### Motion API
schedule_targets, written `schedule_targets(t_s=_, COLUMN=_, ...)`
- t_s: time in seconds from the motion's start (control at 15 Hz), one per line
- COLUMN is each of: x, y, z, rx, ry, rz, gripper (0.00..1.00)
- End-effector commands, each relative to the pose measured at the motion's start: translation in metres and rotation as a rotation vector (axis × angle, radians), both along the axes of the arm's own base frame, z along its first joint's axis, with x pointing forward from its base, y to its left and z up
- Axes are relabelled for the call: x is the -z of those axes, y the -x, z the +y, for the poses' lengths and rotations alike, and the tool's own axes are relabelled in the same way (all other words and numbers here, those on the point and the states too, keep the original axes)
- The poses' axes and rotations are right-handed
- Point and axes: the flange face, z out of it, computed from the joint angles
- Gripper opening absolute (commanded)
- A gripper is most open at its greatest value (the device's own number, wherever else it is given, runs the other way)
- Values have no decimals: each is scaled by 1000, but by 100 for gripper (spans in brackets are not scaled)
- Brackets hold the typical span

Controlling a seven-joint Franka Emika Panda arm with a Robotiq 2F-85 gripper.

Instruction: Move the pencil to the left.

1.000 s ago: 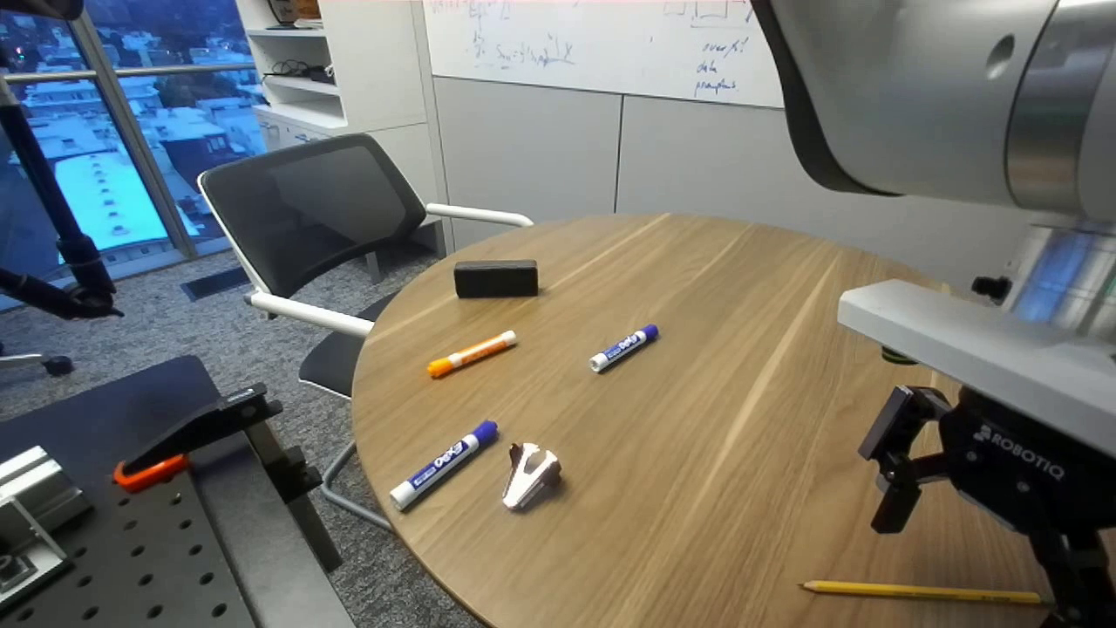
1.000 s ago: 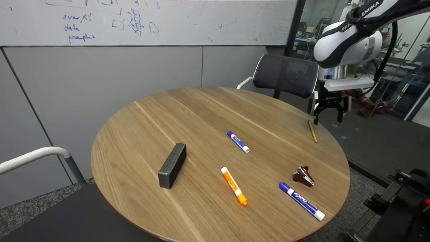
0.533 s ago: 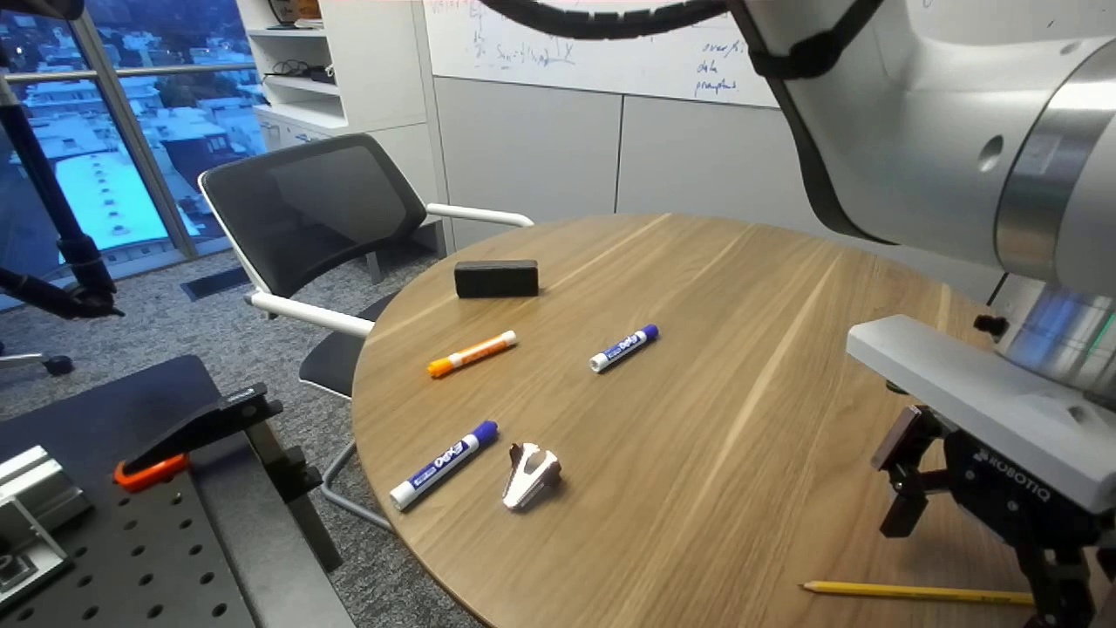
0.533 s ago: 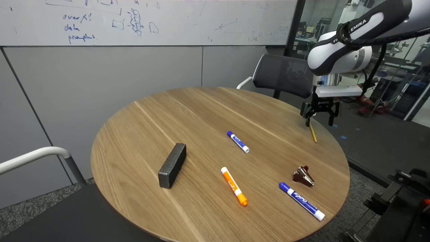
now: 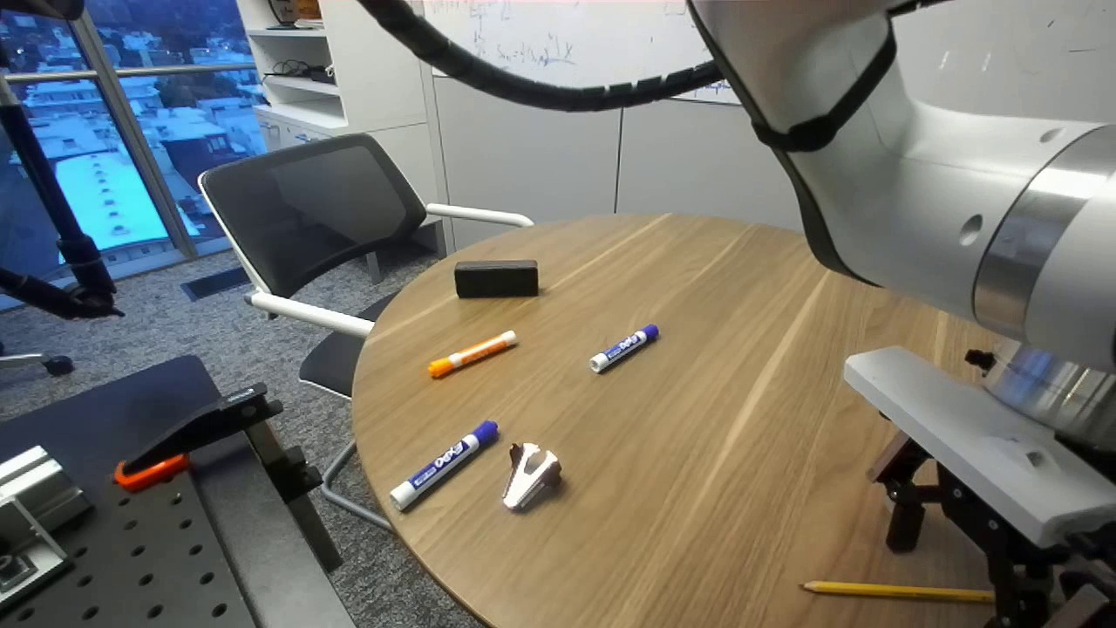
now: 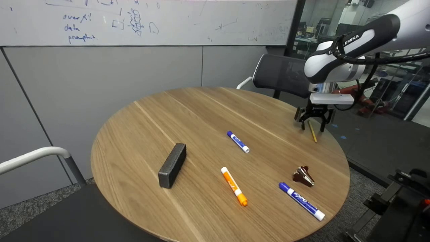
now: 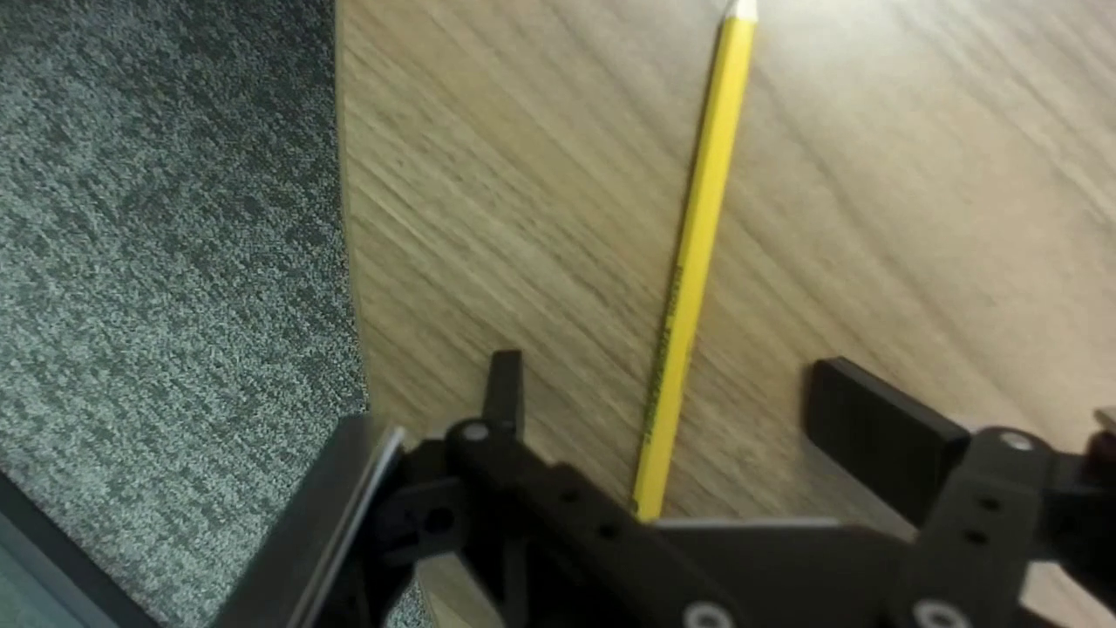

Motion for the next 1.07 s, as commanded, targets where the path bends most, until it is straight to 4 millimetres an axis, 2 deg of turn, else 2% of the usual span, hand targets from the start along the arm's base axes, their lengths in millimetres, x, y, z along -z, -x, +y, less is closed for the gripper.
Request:
schedule_targets(t_s=0.0, x=5, y=-8, z=-4, rx=34, ry=-12, rz=-31, gripper=53)
schedule_targets(t_s=0.47, x=5, y=-11, z=-11, rx=70, ry=2, rz=-35, gripper=1)
schedule_targets(t_s=0.73, x=-15, y=-19, z=-5, rx=74, ry=9, rz=-48, gripper=1)
schedule_targets(t_s=0.8, x=-32, y=-25, z=2, rx=61, ry=5, rz=-64, gripper=0)
schedule_targets(t_s=0.87, x=-41, y=-30, z=8, rx=51, ry=5, rz=-78, gripper=0)
schedule_targets(t_s=1.0, x=-70, y=-45, z=34, rx=13, ry=13, rz=-118, gripper=0)
